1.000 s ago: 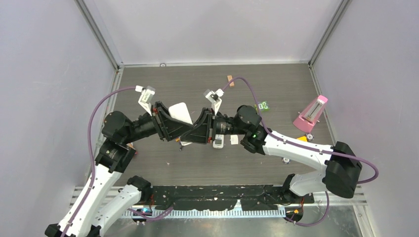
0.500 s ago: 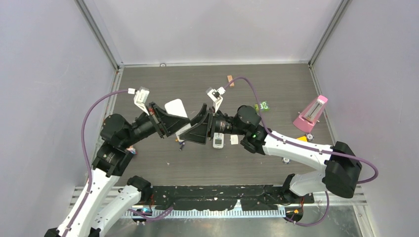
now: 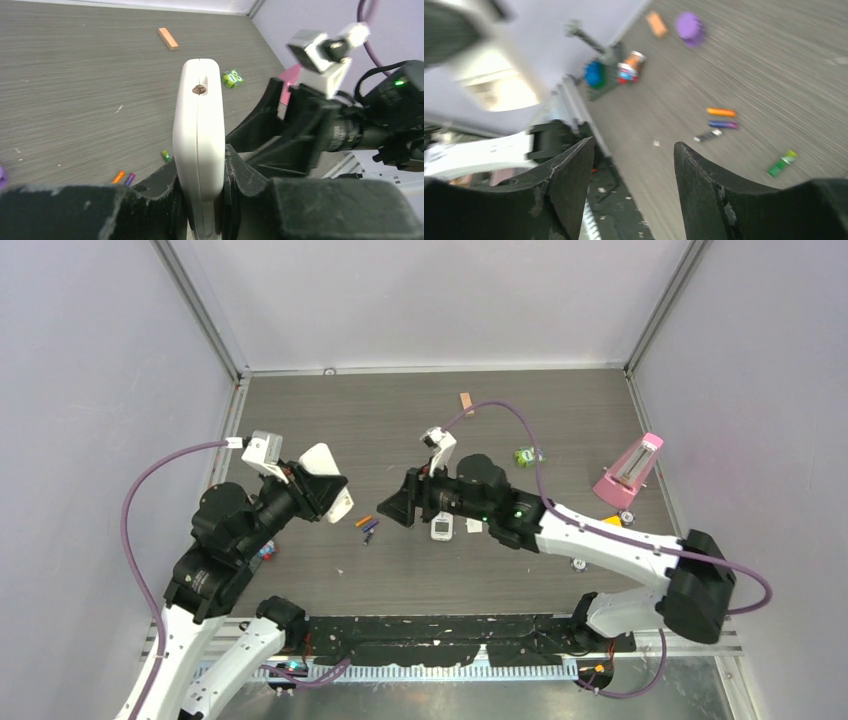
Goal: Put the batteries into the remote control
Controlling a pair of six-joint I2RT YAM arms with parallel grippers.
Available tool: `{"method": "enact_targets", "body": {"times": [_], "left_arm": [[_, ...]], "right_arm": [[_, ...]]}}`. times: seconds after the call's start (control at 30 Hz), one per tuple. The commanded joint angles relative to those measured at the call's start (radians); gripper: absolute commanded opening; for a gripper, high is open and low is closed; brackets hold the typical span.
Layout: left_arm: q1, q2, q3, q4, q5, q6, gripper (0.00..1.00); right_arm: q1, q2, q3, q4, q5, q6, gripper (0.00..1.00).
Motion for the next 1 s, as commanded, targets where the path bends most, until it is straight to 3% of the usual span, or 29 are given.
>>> {"method": "enact_targets", "body": {"times": [0.0, 0.27, 0.97], "left_arm": [[0.002, -0.014, 0.027, -0.030, -0.082, 0.062, 0.00], [0.002, -0.033, 0.014, -0.040, -0.112, 0.062, 0.00], [0.002, -0.022, 0.013, -0.047, -0.129, 0.045, 0.00]], "right_arm": [[0.015, 0.152, 0.104, -0.256, 0.296, -0.061, 0.64], [0.032, 0.406, 0.230, -0.431, 0.512, 0.100, 0.59], [0.033, 0.664, 0.381, -0.564, 0.556, 0.103, 0.37]]}}
